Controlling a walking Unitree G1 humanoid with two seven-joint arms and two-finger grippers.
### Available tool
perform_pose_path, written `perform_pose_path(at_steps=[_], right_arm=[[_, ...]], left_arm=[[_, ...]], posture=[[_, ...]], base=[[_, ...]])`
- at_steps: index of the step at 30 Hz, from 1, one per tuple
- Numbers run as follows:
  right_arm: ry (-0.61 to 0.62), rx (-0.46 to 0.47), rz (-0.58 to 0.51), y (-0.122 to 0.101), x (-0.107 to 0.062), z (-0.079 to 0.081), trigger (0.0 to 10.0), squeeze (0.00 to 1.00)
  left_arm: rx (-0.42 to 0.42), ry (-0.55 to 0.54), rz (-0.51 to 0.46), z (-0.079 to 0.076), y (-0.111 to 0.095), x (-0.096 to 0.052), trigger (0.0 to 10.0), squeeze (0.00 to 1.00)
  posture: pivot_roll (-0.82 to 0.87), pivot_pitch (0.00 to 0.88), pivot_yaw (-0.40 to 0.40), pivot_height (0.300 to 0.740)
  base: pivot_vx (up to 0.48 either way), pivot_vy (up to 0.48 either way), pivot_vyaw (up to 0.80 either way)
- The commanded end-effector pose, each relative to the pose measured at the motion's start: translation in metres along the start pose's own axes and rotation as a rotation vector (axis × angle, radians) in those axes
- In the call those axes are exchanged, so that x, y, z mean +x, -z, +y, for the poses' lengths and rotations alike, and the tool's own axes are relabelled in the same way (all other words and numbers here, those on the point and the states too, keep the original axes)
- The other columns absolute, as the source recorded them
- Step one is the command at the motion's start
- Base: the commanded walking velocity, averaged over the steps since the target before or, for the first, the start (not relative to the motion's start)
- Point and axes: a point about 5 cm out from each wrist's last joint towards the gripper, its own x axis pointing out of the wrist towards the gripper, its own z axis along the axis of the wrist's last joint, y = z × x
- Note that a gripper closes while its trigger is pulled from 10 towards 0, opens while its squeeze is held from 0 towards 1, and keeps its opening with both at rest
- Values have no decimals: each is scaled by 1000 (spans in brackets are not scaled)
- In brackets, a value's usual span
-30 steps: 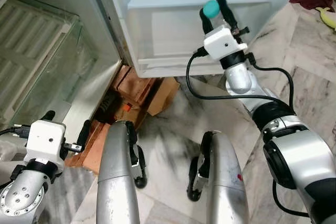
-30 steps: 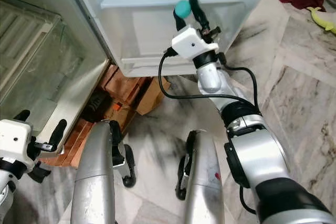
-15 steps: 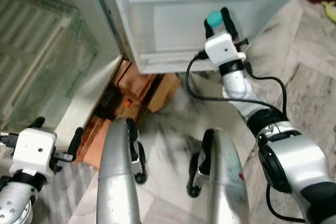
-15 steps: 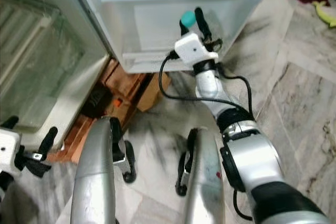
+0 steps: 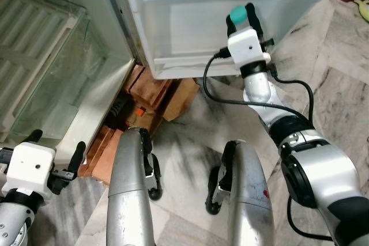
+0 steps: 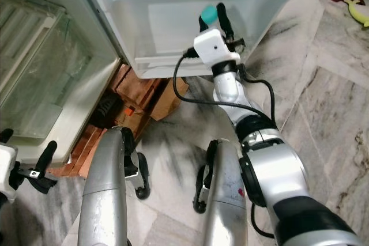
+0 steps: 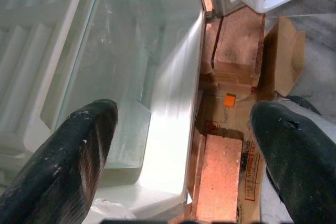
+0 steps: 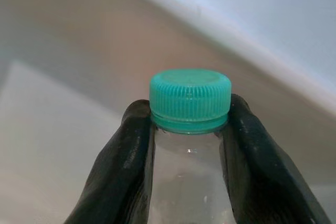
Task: Restocking fridge
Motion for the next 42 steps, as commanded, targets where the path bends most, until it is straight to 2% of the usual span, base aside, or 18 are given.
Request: perform_pose_path(at_steps=[1, 6, 11, 13, 14, 16, 19, 24, 28, 30, 34, 37, 39, 42], right_arm=[[-48, 31, 38, 5, -6, 11, 10000, 0], [-142, 19, -46, -12, 3, 22, 10000, 0], [-261, -96, -153, -23, 3, 36, 10000, 0], [-267, -153, -188, -25, 4, 36, 10000, 0], [-267, -153, -188, -25, 4, 36, 10000, 0], [-260, -231, -228, -29, 9, 33, 10000, 0], [-272, -276, -245, -30, 11, 31, 10000, 0], [-333, -360, -248, -23, 4, 37, 10000, 0], [-333, -342, -189, -13, -4, 40, 10000, 0], [-316, -304, -131, -6, -8, 39, 10000, 0], [-226, -174, 43, 15, -19, 27, 10000, 0], [-178, -102, 192, 42, -45, 18, 10000, 0], [-127, -55, 256, 52, -54, 11, 10000, 0], [-81, -21, 308, 59, -59, 5, 10000, 0]], left_arm=[[19, -17, 32, 4, 3, -7, 10000, 0], [33, -36, 40, 8, 3, -10, 10000, 0], [37, -46, 52, 11, 4, -15, 10000, 0], [36, -44, 57, 10, 5, -16, 10000, 0], [36, -44, 57, 10, 5, -16, 10000, 0], [36, -44, 58, 9, 6, -16, 10000, 0], [37, -49, 57, 10, 5, -17, 10000, 0], [42, -53, 64, 11, 6, -21, 10000, 0], [46, -54, 68, 12, 6, -24, 10000, 0], [47, -52, 71, 12, 6, -25, 10000, 0], [48, -49, 72, 11, 5, -26, 10000, 0], [49, -44, 73, 11, 5, -24, 10000, 0], [50, -42, 74, 11, 6, -23, 10000, 0], [50, -41, 71, 11, 6, -21, 10000, 0]], posture=[[333, 511, 12, 574], [342, 516, 10, 574], [348, 517, 3, 574], [342, 518, -3, 574], [342, 518, -3, 574], [344, 514, -6, 574], [349, 511, -10, 574], [358, 513, -16, 574], [364, 516, -15, 574], [363, 521, -15, 574], [364, 524, -13, 574], [362, 527, -10, 574], [357, 528, -7, 574], [349, 523, -8, 574]], base=[[0, 0, 0], [0, 0, 0], [0, 0, 0], [0, 0, 0], [0, 0, 0], [0, 0, 0], [0, 0, 0], [0, 0, 0], [0, 0, 0], [0, 0, 0], [0, 0, 0], [0, 0, 0], [0, 0, 0], [0, 0, 0]])
